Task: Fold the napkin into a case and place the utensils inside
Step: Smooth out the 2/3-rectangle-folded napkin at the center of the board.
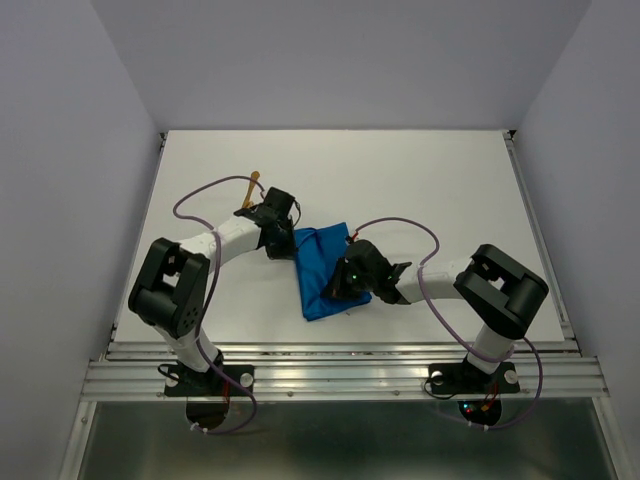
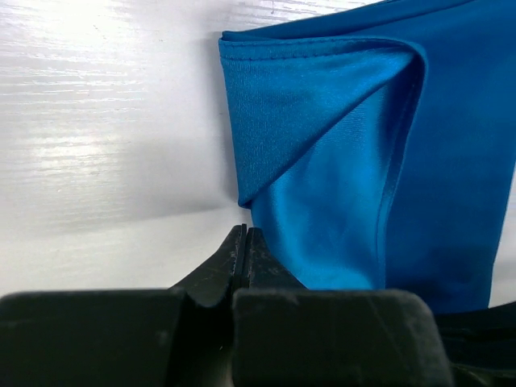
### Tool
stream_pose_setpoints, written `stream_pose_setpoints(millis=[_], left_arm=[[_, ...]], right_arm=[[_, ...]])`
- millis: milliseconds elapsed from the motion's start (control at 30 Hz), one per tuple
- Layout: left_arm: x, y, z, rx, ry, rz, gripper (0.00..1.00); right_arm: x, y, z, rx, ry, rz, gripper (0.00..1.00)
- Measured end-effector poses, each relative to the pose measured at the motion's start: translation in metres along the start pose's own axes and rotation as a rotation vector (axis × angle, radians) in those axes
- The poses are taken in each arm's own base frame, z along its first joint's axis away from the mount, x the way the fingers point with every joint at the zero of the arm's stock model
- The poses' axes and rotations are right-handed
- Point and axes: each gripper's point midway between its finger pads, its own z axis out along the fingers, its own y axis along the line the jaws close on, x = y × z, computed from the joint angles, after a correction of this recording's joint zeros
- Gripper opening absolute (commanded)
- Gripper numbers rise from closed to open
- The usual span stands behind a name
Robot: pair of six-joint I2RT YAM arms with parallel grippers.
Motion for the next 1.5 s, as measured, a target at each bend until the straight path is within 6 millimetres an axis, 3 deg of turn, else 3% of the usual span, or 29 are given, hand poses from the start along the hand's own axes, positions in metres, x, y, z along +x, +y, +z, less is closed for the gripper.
stream_pose_setpoints(millis=[267,433,567,767,933,1067,1167,1333,1500], left_arm=[[-0.006,-0.016,-0.019,0.041,-0.045,0.03,0.0],[0.009,-0.026,-0.005,0.046,-0.005,0.068,0.0],[0.022,-0.023,0.012,0.016,0.038,0.077,0.0],[0.02,-0.023,0.013,0.009,0.038,0.075,0.0],[-0.002,-0.037,-0.002,0.026,-0.001,0.079,0.0],[-0.04,-0.05,-0.022,0.054,-0.097,0.069,0.0],[-0.064,-0.046,-0.03,0.049,-0.149,0.042,0.0],[-0.081,-0.032,-0.023,0.008,-0.158,0.007,0.0],[-0.077,-0.032,-0.001,-0.01,-0.113,0.014,0.0]], right_arm=[[0.0,0.0,0.0,0.001,0.001,0.0,0.01],[0.0,0.0,0.0,0.003,0.001,0.0,0.01],[0.0,0.0,0.0,0.003,0.002,0.0,0.01],[0.0,0.0,0.0,0.003,0.001,-0.003,0.01],[0.0,0.0,0.0,0.004,0.001,-0.003,0.01],[0.0,0.0,0.0,0.004,0.0,-0.003,0.01],[-0.001,0.0,0.0,0.004,0.0,-0.003,0.01],[-0.001,0.0,0.0,0.004,0.0,-0.003,0.01],[-0.001,0.0,0.0,0.004,0.0,-0.003,0.01]])
